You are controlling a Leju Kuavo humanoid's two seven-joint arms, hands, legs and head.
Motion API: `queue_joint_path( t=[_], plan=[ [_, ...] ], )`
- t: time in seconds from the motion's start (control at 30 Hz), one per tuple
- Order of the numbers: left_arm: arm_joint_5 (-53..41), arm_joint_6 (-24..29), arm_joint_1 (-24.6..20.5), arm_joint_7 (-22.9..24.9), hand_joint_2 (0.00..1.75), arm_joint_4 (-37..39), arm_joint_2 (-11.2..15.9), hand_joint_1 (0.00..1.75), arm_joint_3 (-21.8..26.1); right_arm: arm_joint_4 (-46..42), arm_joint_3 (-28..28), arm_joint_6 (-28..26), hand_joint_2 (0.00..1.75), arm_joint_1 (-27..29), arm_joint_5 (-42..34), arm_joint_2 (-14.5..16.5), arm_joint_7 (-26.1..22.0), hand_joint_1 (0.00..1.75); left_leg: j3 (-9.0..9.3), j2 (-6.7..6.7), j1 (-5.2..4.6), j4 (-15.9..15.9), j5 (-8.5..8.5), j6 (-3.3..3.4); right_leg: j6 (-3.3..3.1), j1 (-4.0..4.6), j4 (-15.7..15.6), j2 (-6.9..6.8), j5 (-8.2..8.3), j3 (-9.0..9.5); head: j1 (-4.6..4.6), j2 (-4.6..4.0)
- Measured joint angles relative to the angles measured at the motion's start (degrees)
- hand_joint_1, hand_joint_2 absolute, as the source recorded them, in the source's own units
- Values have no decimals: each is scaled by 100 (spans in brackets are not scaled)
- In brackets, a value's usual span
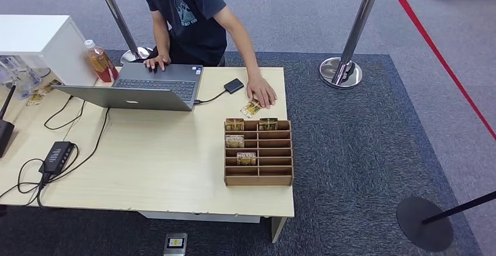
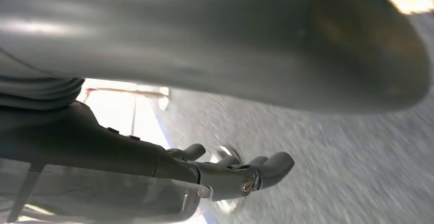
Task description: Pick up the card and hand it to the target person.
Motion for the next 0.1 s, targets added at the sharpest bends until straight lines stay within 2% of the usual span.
queue_joint_path(
  t=[0.1],
  plan=[
    [-54, -3, -1, 25, 175, 0, 10, 0, -11, 118, -102, 86, 0, 39, -2, 74, 122, 0, 1, 1, -1, 0, 0, 0, -1, -1, 0, 0, 1, 1, 0, 0]
  ],
)
